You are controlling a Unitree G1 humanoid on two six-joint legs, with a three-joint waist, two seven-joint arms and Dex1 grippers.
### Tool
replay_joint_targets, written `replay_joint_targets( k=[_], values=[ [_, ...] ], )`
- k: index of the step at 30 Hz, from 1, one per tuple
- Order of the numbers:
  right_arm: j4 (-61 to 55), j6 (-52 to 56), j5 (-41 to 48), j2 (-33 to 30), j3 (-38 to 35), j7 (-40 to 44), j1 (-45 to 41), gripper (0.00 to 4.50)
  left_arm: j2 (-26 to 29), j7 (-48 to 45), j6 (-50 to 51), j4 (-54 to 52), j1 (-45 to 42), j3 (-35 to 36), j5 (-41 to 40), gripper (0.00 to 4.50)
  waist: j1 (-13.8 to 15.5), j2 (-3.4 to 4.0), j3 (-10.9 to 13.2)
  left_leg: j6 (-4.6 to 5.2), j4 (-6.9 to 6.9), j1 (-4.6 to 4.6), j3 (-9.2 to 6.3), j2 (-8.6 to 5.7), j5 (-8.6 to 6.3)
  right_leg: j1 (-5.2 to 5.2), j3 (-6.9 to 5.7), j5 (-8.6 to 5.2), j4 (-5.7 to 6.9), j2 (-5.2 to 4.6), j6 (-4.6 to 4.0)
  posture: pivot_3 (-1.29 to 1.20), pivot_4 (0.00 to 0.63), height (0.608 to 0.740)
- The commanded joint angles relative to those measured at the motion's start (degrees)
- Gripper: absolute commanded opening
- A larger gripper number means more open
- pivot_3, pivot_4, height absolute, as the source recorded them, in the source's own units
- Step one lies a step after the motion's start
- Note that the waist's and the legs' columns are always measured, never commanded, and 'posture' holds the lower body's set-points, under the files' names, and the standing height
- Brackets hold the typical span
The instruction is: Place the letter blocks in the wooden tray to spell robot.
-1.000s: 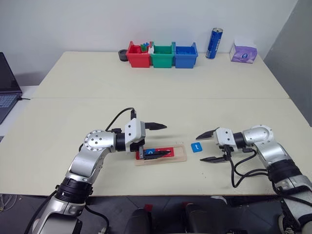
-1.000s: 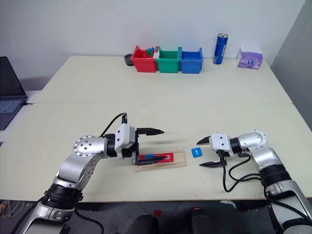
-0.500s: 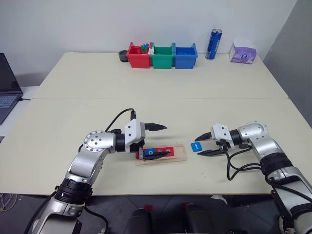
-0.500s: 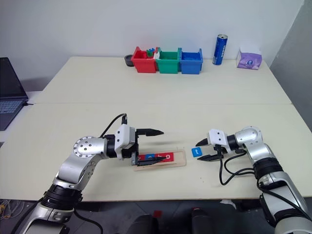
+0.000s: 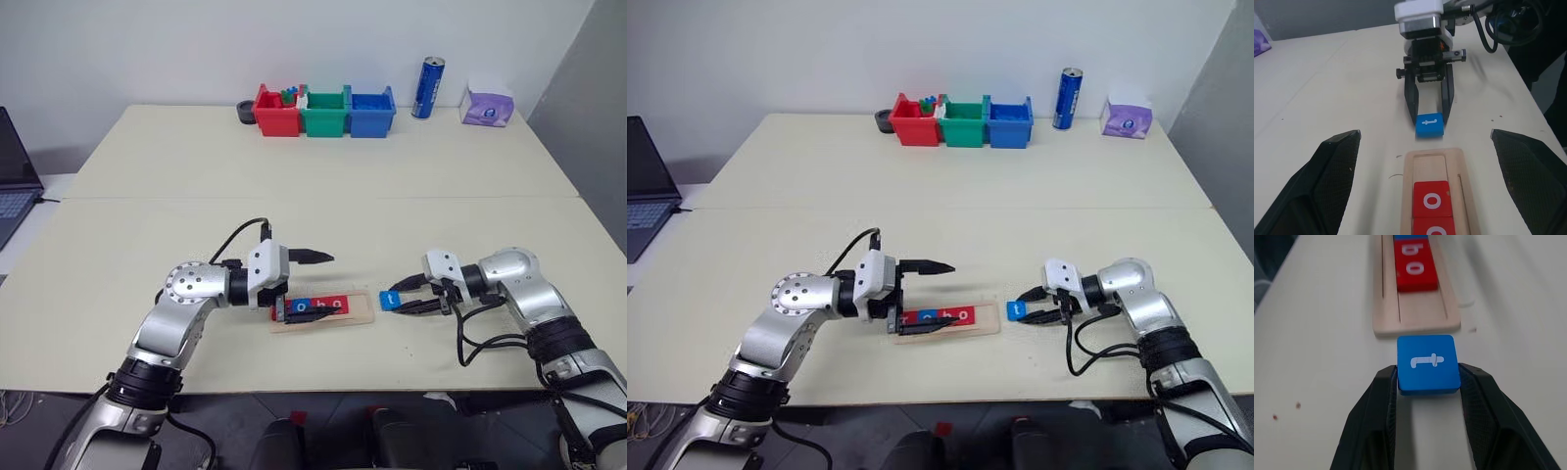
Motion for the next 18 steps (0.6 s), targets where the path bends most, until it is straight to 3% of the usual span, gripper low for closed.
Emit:
replay_joint_targets(
  k=[1, 6, 18],
  values=[
    [-8.1, 6.5, 3.5, 1.1, -1.4, -1.9, -0.2, 1.47, 2.1, -1.9, -0.9, -1.2, 0.8, 2.7, -1.6, 4.50, 0.1, 0.00, 0.0, 0.00, 0.00, 0.00, -0.03, -0.02, 0.00, 0.00, -0.03, 0.00, 0.00, 0.01, 0.00, 0.00, 0.150, 0.740],
    [-12.2, 9.0, 1.8, 3.0, 1.6, -3.8, 0.5, 1.47, 3.6, -2.5, -0.9, -1.2, 1.9, 4.1, -1.5, 4.50, 0.2, 0.00, 0.0, 0.00, 0.00, -0.02, -0.02, -0.04, 0.00, 0.00, -0.05, -0.01, -0.03, 0.03, 0.00, 0.00, 0.150, 0.740],
    [-5.6, 3.9, -4.0, 5.6, 5.9, -6.1, -1.7, 1.47, 3.2, -1.0, 0.6, -4.1, 3.3, 4.2, -1.7, 4.50, 0.3, 0.00, 0.0, 0.00, -0.01, -0.06, -0.01, -0.06, 0.00, -0.02, -0.06, -0.01, -0.08, 0.04, 0.00, 0.00, 0.150, 0.740]
  ],
)
